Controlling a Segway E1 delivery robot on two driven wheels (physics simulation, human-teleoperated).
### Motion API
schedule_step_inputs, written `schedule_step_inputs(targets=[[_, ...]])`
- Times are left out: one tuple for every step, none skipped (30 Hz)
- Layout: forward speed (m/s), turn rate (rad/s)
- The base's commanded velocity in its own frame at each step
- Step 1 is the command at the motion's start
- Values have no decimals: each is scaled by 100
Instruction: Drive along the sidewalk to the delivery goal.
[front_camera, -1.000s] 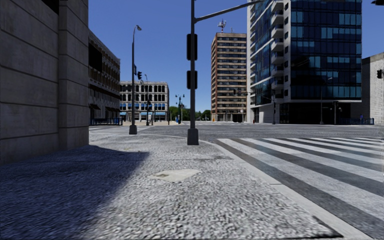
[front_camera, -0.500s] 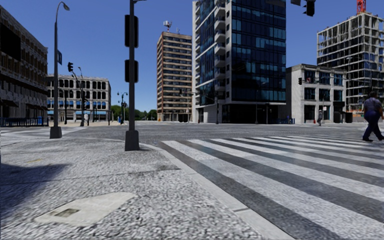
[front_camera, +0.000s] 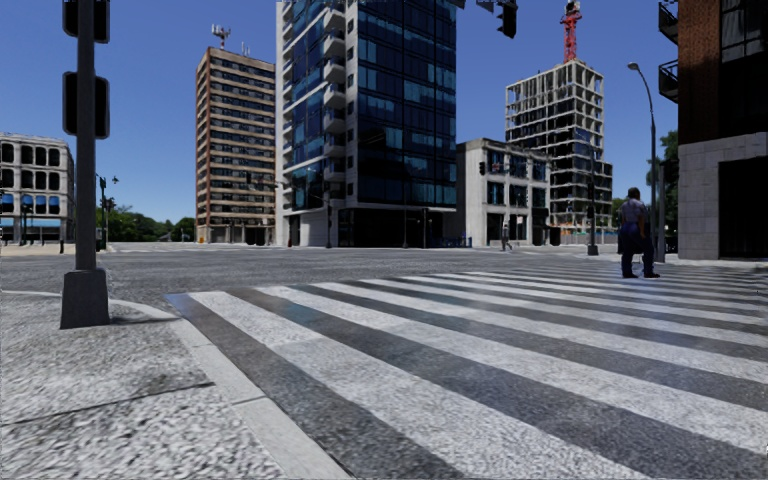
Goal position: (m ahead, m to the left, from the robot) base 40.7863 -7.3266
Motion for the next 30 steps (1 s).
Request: schedule_step_inputs(targets=[[165,-64],[165,-64],[166,-64],[166,-64],[166,-64],[166,-64],[166,-64],[166,-64],[166,-64],[166,-64],[166,-64],[166,-64],[166,-64],[165,-64],[165,-64],[165,-64],[163,-64],[159,-64],[151,-64],[147,-64],[147,-64],[146,-64],[145,-64],[145,-64],[145,-64],[145,-64],[145,-64],[145,-64],[145,-64],[145,-64]])
